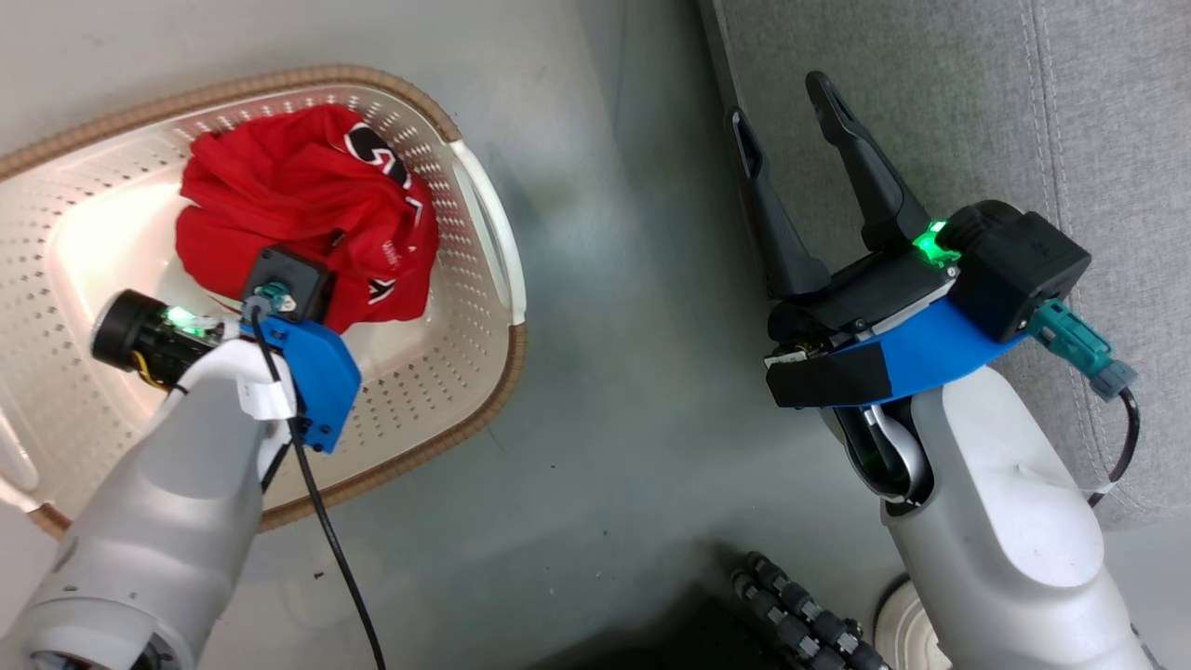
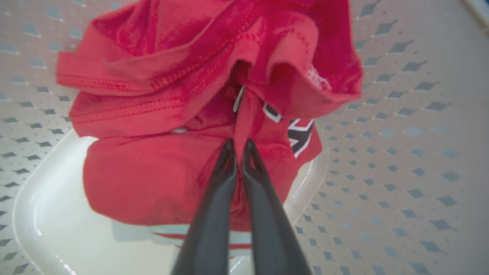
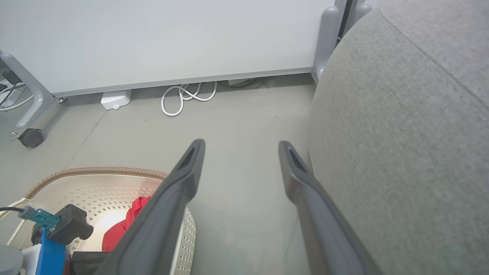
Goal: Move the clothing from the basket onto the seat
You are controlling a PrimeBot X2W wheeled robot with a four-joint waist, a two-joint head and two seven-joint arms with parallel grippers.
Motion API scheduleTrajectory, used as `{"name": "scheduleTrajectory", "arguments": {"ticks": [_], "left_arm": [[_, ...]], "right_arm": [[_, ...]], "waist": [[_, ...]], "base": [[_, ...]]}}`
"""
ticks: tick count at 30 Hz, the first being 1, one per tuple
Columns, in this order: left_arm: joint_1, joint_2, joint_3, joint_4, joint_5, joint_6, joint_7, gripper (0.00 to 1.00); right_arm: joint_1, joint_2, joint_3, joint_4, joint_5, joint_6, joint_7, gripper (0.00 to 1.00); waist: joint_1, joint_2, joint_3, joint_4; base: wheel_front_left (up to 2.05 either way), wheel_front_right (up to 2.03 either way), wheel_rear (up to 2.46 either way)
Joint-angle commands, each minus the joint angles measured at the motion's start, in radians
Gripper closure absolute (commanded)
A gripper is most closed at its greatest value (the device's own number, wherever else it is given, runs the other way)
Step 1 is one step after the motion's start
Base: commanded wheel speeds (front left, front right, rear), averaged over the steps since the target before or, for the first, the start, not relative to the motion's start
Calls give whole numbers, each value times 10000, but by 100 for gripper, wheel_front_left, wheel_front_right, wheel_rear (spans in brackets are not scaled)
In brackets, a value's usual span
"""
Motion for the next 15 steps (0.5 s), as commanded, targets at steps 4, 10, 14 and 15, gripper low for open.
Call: {"name": "scheduleTrajectory", "arguments": {"ticks": [4, 10, 14, 15], "left_arm": [[155, -332, -23, 64, -171, -60, -206, 100], [534, -1043, -114, -16, -407, -73, -552, 100], [875, -1480, -355, -348, -583, -56, -761, 100], [965, -1555, -407, -467, -654, -57, -808, 100]], "right_arm": [[-42, 17, -119, 197, -256, 1, -50, 0], [259, 13, -472, 516, -694, 1, 112, 0], [593, 7, -704, 633, -1002, 1, 348, 0], [673, 7, -743, 634, -1063, 1, 433, 0]], "waist": [[-1, 0, -638, 353], [-1, 0, -1940, 1034], [-1, 0, -3020, 1560], [-1, 0, -3286, 1679]], "base": [[0, 0, 0], [0, 0, 0], [0, 0, 0], [0, 0, 0]]}}
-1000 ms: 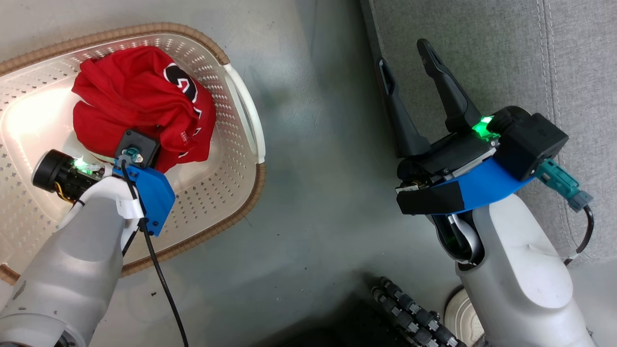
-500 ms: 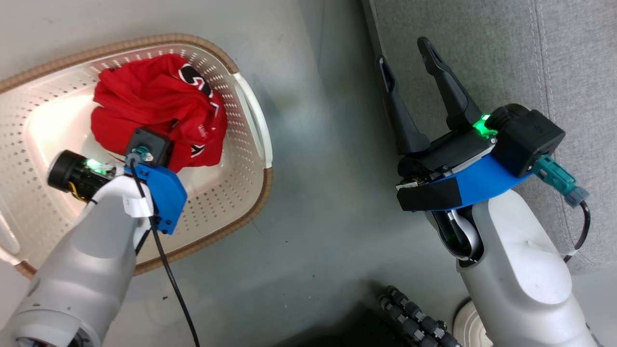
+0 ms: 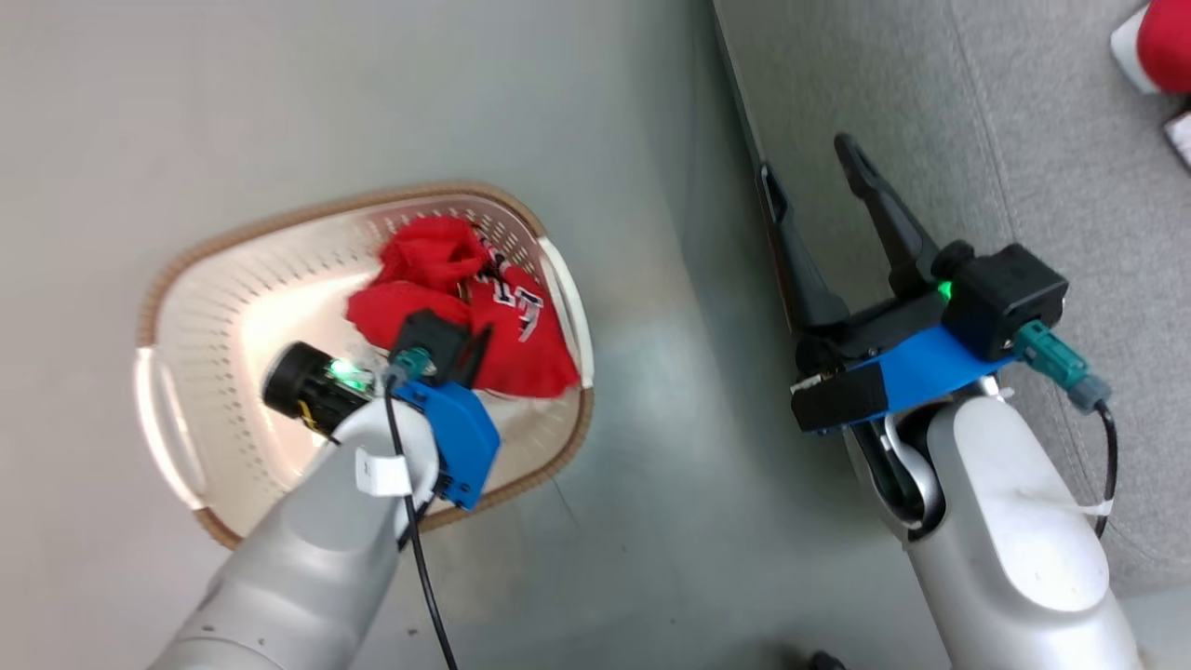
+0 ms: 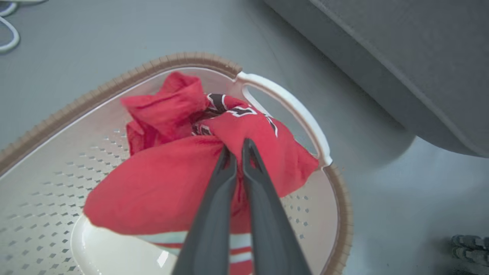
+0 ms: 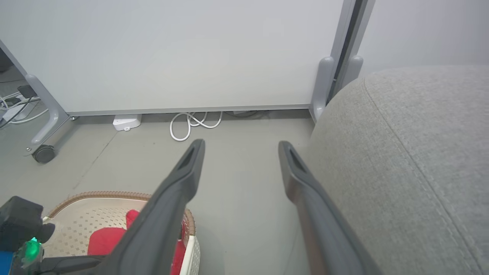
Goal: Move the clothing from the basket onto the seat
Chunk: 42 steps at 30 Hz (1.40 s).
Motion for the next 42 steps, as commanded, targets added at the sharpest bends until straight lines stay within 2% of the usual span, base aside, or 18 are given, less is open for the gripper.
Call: {"name": "scheduleTrajectory", "arguments": {"ticks": [1, 6, 14, 22, 31, 42], "left_arm": [[159, -72, -50, -122, -87, -17, -70, 100], [659, -347, -463, -824, -575, -19, -188, 100], [1005, -418, -1243, -1975, -1444, -21, -269, 100], [969, -399, -1222, -3043, -1727, -21, -270, 100], [500, -513, -1201, -3587, -2039, -22, -271, 100], [-4, -628, -1334, -3712, -2455, -22, -272, 100]], "right_arm": [[202, -9, -51, 14, -74, 3, 59, 0], [800, -12, -245, 0, -251, 3, 438, 0], [1773, -38, -437, -117, -299, 3, 977, 0], [2703, -49, -512, -197, -184, 3, 1340, 0], [3435, -42, -500, -333, -58, 3, 1662, 0], [3734, -50, -426, -641, -77, 5, 1934, 0]], "waist": [[1, -1, -1139, 749], [1, -1, -2476, 1306], [1, -1, -4245, 1895], [1, -1, -5604, 2220], [1, -1, -6588, 2516], [1, -1, -6931, 2783]], "base": [[0, 0, 0], [0, 0, 0], [0, 0, 0], [0, 0, 0], [0, 0, 0], [0, 0, 0]]}}
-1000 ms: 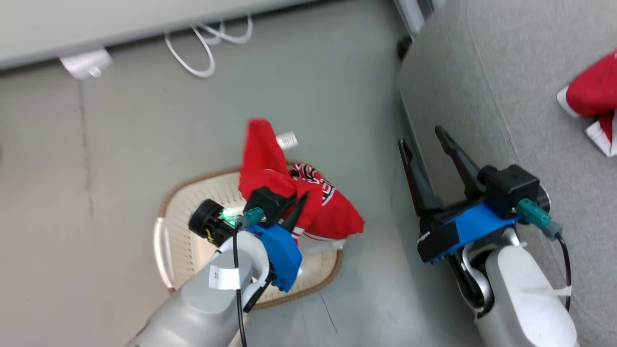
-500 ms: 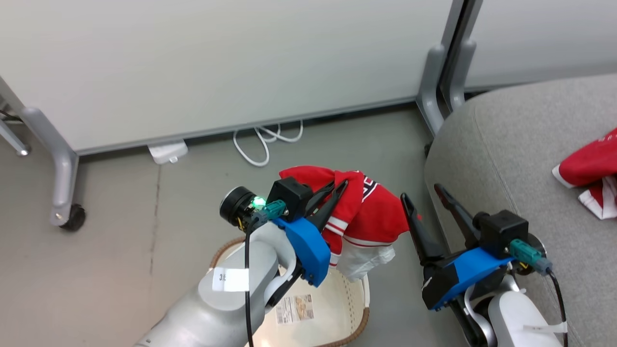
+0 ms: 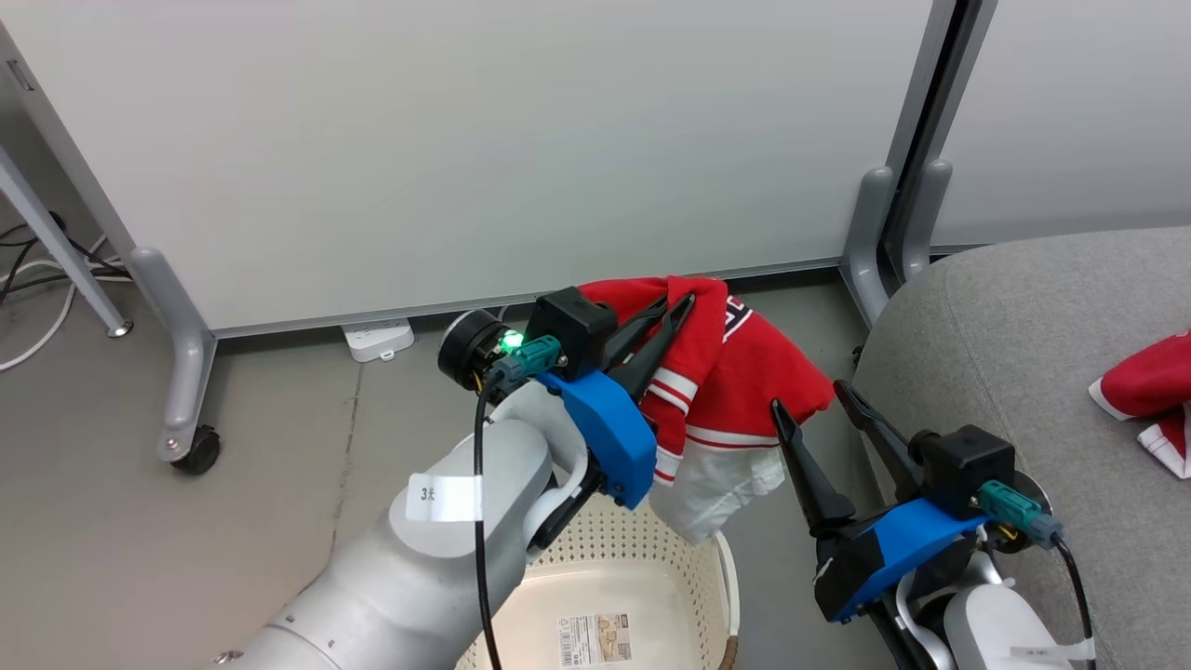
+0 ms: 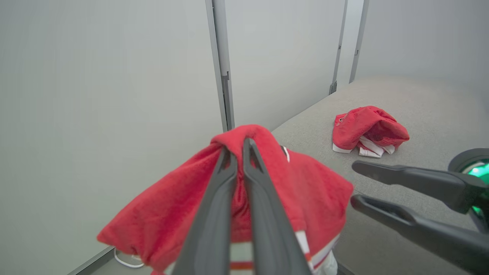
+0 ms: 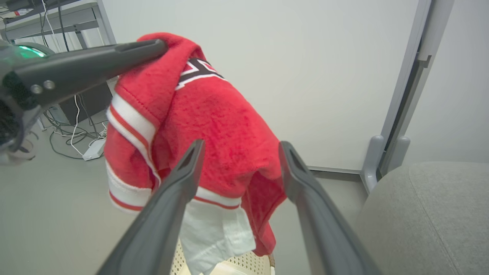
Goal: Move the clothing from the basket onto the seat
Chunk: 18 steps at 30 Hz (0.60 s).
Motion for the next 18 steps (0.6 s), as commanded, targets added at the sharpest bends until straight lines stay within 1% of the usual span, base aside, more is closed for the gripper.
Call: {"name": "scheduleTrajectory", "arguments": {"ticks": [1, 12, 18], "left_arm": [[-58, -19, -37, -39, -76, -22, -49, 100], [131, -20, -96, 21, -53, -21, -50, 100], [81, -21, -118, -152, -78, -21, -50, 100]], "right_arm": [[207, -29, 16, -73, 10, 3, 51, 0], [337, -70, -20, -44, 126, 3, 156, 0], [443, -114, -136, 391, 243, 3, 267, 0]], "waist": [[2, -1, 1, 2], [2, -1, 60, -35], [2, -1, 191, 21]], "base": [[0, 0, 0], [0, 0, 0], [0, 0, 0]]}}
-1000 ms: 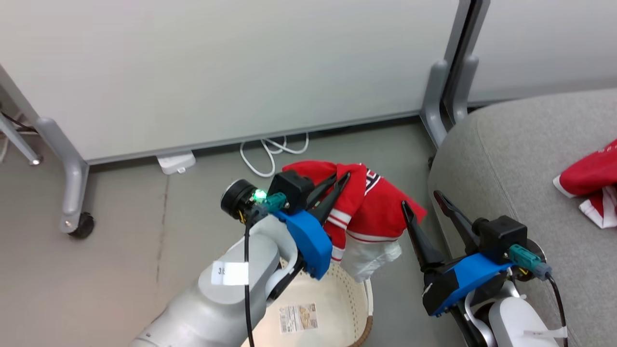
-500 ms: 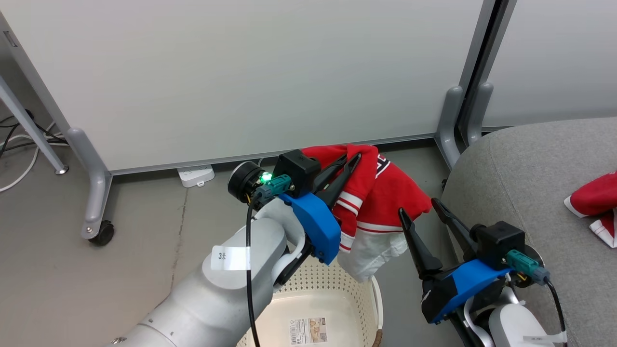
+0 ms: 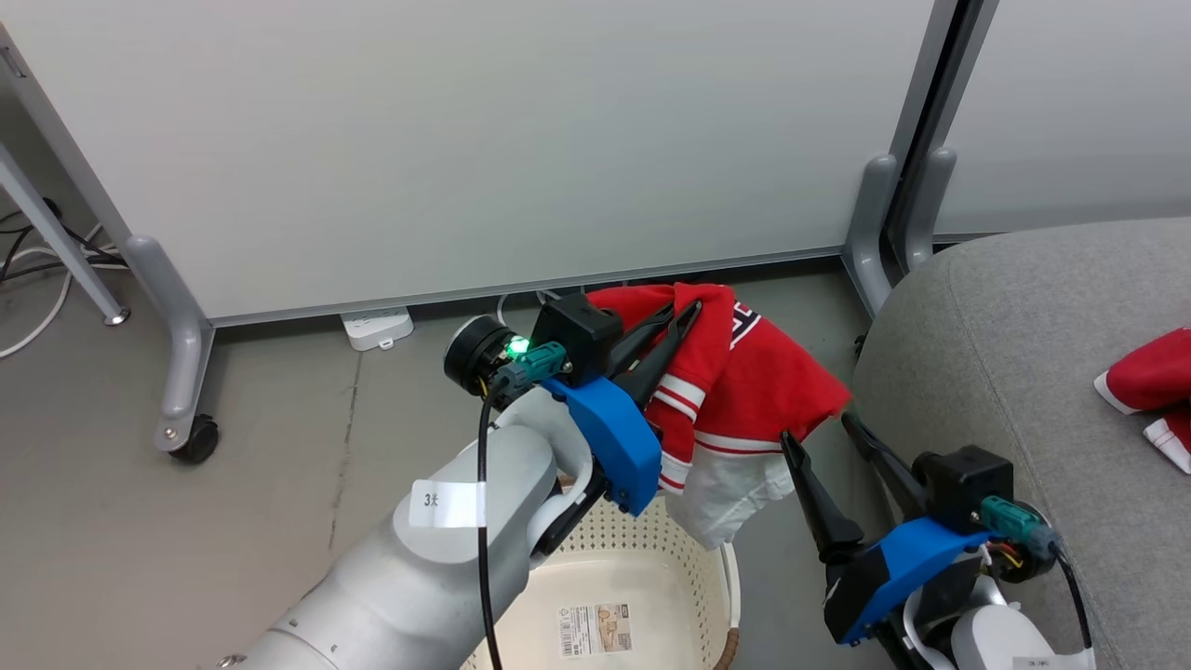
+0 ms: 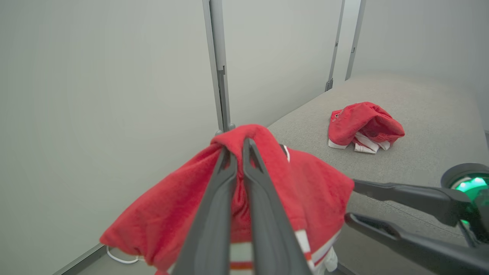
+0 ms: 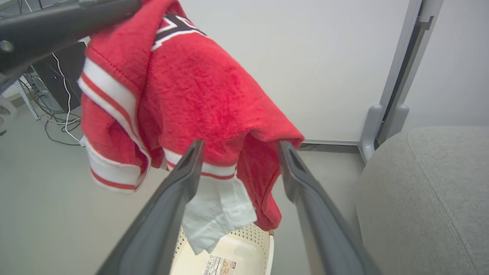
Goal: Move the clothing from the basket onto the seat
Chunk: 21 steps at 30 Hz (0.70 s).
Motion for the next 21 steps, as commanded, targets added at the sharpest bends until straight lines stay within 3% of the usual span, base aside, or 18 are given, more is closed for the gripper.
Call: {"name": "scheduleTrajectory", "arguments": {"ticks": [1, 11, 21], "left_arm": [[-20, -6, -2, -56, -6, -19, -50, 100], [-93, -6, -137, -269, 23, -19, -50, 100], [-124, -7, -454, -409, -147, -21, -50, 100]], "right_arm": [[170, -61, 7, 139, 81, 3, -7, 0], [-545, -175, 329, 1086, 287, 5, -294, 0], [-1818, -481, 1491, 2135, 732, 5, -649, 0]], "waist": [[0, -1, 39, 27], [0, -1, 158, 91], [0, -1, 198, 169]], "base": [[0, 0, 0], [0, 0, 0], [0, 0, 0]]}}
